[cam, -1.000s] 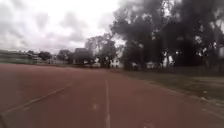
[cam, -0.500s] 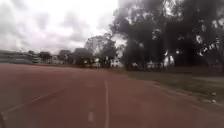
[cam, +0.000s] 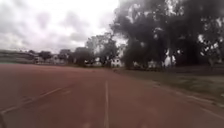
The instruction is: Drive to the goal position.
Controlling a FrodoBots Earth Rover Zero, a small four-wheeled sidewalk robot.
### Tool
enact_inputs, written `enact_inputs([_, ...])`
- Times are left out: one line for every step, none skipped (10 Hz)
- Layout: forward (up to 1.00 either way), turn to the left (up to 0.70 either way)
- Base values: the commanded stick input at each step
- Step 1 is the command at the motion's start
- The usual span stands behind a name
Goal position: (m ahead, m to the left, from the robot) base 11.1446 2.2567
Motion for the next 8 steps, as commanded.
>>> enact_inputs([0.70,0.00])
enact_inputs([0.70,0.00])
enact_inputs([0.70,0.00])
enact_inputs([0.70,0.00])
enact_inputs([0.70,0.00])
enact_inputs([0.70,0.00])
enact_inputs([0.70,0.00])
enact_inputs([0.70,0.00])
